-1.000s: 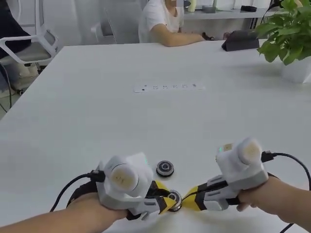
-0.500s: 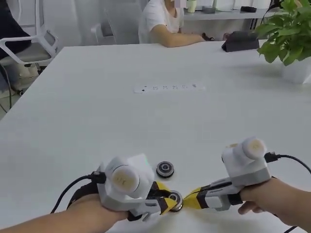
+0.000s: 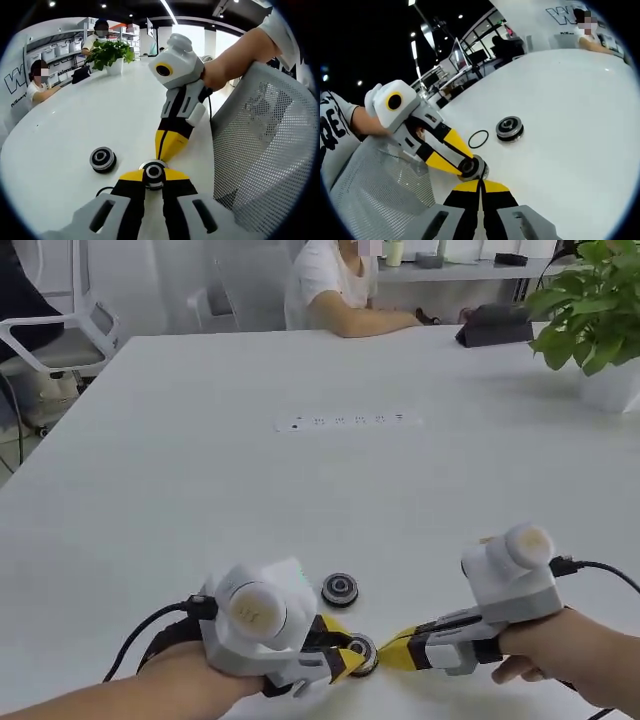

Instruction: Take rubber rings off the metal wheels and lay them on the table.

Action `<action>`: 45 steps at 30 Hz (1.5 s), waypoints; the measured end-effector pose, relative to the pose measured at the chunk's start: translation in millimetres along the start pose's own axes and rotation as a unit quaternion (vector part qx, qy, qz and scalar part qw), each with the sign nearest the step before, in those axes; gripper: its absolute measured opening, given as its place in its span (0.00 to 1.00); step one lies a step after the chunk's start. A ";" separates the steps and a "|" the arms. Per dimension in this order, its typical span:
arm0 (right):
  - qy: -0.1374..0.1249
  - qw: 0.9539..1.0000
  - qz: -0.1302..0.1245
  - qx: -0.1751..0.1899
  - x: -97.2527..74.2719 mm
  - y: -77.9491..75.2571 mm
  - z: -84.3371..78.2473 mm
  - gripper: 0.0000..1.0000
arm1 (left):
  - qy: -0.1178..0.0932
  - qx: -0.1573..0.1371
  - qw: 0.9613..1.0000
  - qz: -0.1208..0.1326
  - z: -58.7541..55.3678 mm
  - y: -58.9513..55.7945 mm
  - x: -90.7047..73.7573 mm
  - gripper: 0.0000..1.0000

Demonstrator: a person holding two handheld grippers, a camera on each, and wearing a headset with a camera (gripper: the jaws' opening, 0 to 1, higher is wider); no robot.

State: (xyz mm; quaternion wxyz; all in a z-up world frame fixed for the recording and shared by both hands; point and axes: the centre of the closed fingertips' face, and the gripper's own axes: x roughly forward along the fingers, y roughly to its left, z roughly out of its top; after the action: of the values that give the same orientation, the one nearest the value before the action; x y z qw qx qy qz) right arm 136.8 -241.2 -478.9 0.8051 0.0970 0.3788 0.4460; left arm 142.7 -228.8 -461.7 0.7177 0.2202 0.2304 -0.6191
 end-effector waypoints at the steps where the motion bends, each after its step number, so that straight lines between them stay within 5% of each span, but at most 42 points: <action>1: 0.000 1.000 0.000 0.001 -0.2 0.5 -0.1 0.00 | 0.000 0.001 1.000 0.000 0.0 0.0 0.0 0.07; 29: -0.019 1.000 0.007 0.016 -3.0 2.5 7.2 0.00 | 0.000 0.000 1.000 0.002 -0.2 0.1 0.5 0.07; 45: -0.019 1.000 0.008 -0.007 -3.8 5.4 9.0 0.00 | 0.003 0.000 1.000 0.004 -0.2 0.1 0.7 0.07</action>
State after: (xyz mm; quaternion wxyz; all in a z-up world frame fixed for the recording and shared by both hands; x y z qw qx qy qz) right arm 138.4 -239.4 -467.9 0.8091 0.1026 0.3593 0.4535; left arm 142.9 -229.2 -462.3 0.7198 0.2226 0.2317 -0.6153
